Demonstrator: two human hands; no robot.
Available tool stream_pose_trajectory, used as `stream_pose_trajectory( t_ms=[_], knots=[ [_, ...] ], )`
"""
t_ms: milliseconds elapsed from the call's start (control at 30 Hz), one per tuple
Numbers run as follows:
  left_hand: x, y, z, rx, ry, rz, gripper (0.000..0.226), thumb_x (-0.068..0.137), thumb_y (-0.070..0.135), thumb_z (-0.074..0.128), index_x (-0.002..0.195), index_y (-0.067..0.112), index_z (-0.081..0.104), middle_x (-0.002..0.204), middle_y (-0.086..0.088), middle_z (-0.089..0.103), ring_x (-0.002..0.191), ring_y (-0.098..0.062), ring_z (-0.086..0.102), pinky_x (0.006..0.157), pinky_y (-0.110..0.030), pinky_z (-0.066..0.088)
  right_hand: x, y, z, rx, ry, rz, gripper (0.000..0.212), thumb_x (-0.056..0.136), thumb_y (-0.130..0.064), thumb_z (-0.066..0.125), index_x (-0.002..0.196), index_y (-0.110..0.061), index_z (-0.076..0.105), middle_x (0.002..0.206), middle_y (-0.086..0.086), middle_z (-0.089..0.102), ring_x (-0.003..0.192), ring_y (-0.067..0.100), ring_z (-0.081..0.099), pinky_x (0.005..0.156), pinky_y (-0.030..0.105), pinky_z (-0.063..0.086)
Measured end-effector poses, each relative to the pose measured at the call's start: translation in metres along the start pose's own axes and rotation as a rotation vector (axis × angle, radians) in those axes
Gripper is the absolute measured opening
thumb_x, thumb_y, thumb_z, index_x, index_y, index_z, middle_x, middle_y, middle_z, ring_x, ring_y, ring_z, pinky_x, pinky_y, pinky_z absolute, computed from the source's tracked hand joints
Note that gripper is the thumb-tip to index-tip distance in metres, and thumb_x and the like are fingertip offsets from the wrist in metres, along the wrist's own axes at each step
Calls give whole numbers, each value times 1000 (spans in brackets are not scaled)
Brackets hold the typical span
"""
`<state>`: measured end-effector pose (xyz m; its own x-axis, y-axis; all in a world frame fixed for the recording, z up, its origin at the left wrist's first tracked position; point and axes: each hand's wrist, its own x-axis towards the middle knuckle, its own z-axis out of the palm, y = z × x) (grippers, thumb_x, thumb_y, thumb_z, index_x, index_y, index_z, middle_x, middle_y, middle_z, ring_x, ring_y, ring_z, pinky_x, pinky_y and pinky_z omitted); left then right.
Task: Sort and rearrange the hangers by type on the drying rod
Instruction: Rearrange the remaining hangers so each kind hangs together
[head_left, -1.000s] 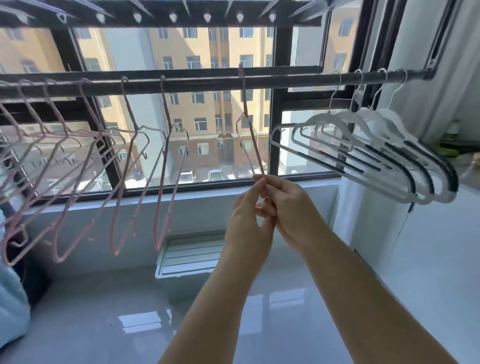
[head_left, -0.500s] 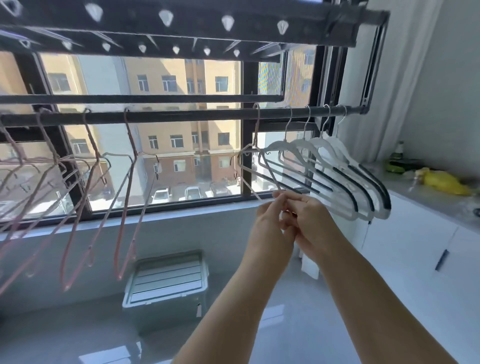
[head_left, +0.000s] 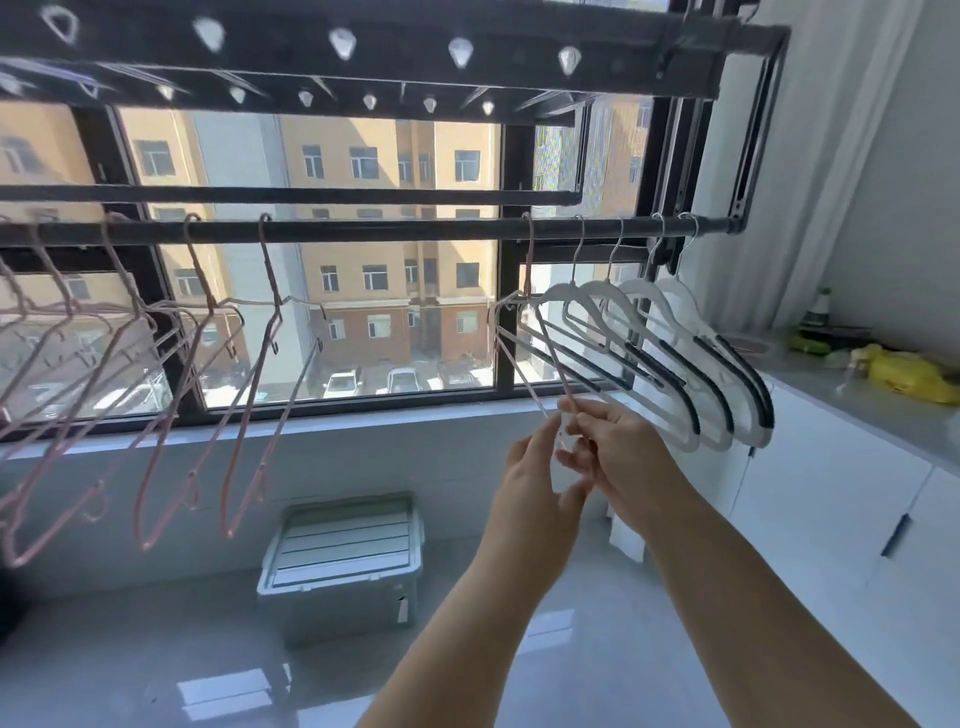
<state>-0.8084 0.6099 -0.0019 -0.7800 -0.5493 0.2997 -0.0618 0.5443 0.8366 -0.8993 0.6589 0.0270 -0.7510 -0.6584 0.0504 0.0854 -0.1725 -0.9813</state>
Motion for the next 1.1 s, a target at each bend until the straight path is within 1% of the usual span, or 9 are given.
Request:
stream_pose_trajectory(
  t_ms=[133,267,467,567,667,800,900,967,1100],
  knots=[
    [-17,-12,-12,13,77,-33,62,88,22,57,140,32,25,140,5,35,84,17,40,87,-13,37,4,7,-6,-127,29,-46,22,97,-6,38,96,-10,59,73,5,51,51,14,41,65,25,53],
    [-30,-21,-28,75,213,-10,58,87,20,58,138,27,31,135,2,42,99,2,46,87,-15,35,11,21,-9,-283,125,-126,21,95,-14,42,105,-7,59,77,2,58,56,14,51,54,19,44],
    [-46,-29,-83,315,647,5,56,88,5,53,140,14,33,142,-5,41,133,-18,35,97,-2,12,-19,39,15,-693,356,-455,58,81,-26,41,135,-5,38,134,14,43,125,28,36,107,37,27],
    [-49,-42,-121,373,772,-24,55,88,1,51,139,7,33,143,-10,40,135,-21,34,110,-18,18,-39,43,53,-698,162,-577,53,78,-26,41,128,-9,46,128,9,48,120,23,41,100,21,24],
    [-51,-62,-147,407,720,-148,54,90,4,50,140,2,30,145,-14,37,136,-25,31,114,-30,22,-44,52,95,-635,-163,-483,38,90,-21,48,127,-14,48,125,3,50,109,13,46,97,24,35],
    [-62,-85,-163,403,603,-256,48,93,12,46,138,6,32,134,-14,47,124,-27,43,97,-29,33,-39,62,152,-565,-413,-330,36,95,-14,43,132,-14,42,129,3,49,110,10,44,100,24,35],
    [-69,-100,-169,327,510,-280,29,93,11,45,122,11,48,106,-4,62,92,-18,57,78,-23,38,-33,67,194,-526,-462,-215,38,97,-14,39,135,-11,37,128,7,49,106,12,48,91,20,39],
    [-68,-108,-175,347,476,-258,19,92,9,44,104,15,58,94,-3,66,83,-17,62,75,-27,47,-32,67,218,-365,-492,-87,29,97,-10,37,126,-8,41,107,6,54,79,6,56,66,11,45],
    [-58,-110,-177,336,464,-140,23,85,-3,45,93,8,65,73,7,58,65,-7,56,59,-5,40,-27,69,240,-90,-343,6,26,96,-2,30,118,-3,44,81,3,50,56,8,49,42,14,42]
  ],
)
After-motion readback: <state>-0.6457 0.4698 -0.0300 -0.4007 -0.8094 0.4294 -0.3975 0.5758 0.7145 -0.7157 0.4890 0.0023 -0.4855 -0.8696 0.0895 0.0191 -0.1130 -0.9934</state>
